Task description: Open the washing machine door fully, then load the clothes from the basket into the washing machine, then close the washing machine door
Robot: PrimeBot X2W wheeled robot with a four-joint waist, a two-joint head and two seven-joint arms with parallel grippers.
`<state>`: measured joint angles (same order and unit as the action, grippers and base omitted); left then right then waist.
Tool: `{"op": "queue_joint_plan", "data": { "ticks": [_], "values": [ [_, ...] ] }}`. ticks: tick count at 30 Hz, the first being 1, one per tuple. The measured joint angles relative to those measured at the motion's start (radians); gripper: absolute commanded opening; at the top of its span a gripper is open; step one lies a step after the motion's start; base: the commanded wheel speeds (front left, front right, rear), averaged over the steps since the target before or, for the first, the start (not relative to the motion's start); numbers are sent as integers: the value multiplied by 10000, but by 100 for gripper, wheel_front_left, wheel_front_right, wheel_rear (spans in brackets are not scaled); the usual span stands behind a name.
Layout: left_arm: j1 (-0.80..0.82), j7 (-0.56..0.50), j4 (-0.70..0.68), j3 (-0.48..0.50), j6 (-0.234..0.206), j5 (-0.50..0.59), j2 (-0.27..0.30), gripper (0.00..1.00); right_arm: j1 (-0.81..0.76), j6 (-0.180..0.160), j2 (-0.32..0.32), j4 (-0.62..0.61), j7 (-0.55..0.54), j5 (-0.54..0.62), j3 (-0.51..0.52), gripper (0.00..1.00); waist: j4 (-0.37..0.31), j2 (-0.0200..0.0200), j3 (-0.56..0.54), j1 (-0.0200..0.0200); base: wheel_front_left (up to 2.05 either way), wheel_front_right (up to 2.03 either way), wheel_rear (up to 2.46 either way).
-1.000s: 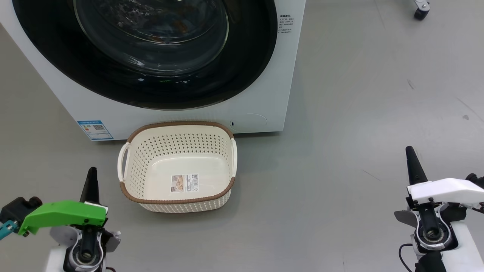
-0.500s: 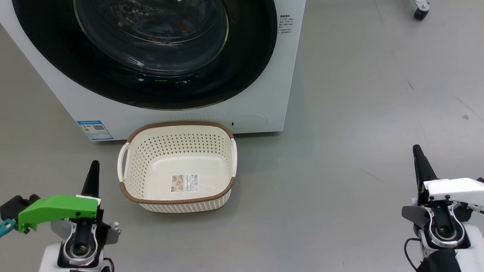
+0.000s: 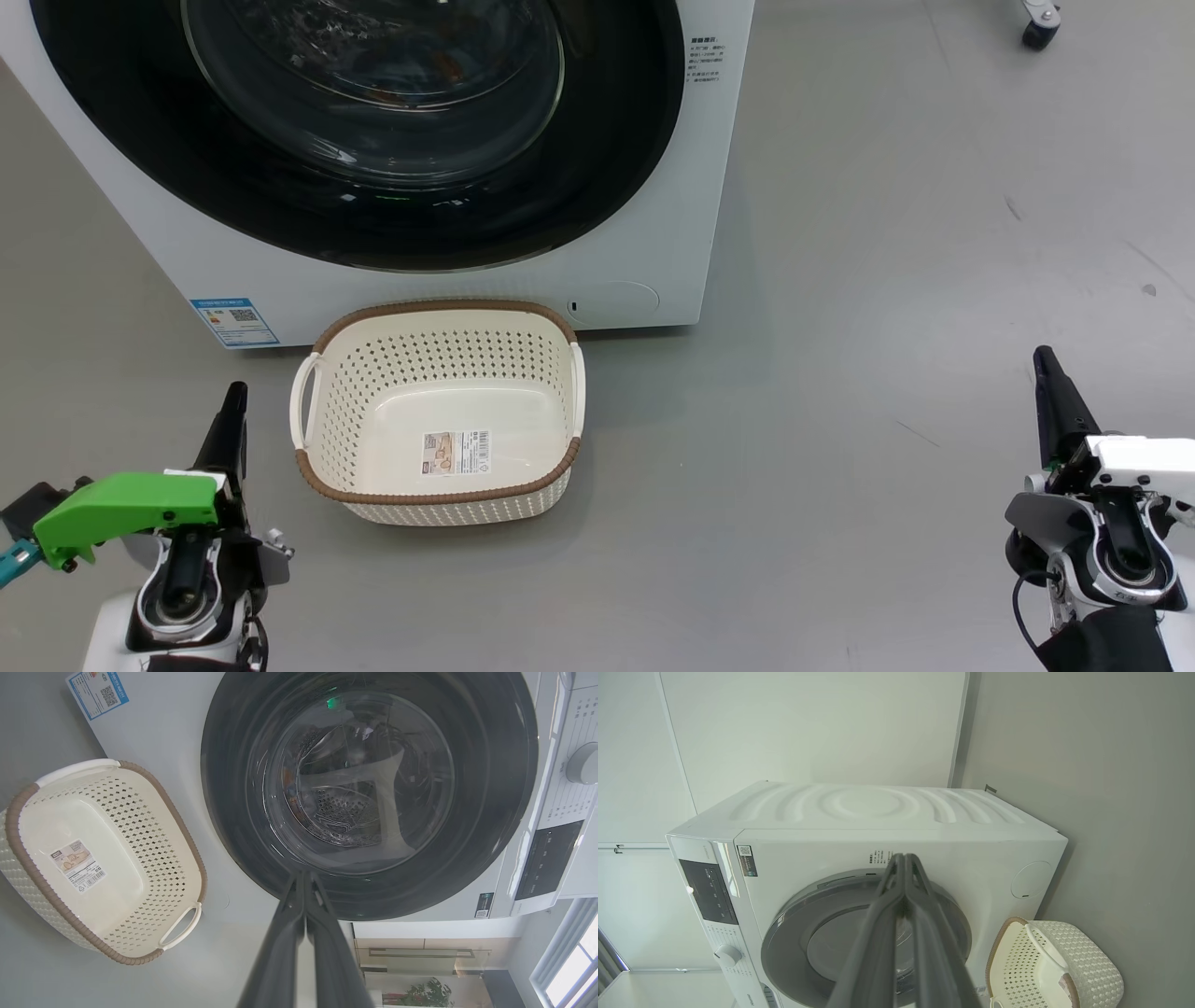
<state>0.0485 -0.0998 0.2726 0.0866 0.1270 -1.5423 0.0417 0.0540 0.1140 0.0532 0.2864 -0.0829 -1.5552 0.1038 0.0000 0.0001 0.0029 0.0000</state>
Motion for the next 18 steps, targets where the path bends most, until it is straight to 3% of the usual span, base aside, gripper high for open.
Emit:
{"op": "queue_joint_plan", "data": {
  "ticks": [5, 18],
  "values": [
    [143, -148, 8, 29, 0, -554, -8, 0, 5, 27, -42, -21, -136, -550, 157, 0, -1, 0, -1, 0, 0, 0, 0],
    [146, -148, 10, 31, 0, -571, -17, 0, 8, 29, -46, -38, -136, -552, 171, 0, -1, 0, -1, 0, 0, 0, 0]
  ]
}}
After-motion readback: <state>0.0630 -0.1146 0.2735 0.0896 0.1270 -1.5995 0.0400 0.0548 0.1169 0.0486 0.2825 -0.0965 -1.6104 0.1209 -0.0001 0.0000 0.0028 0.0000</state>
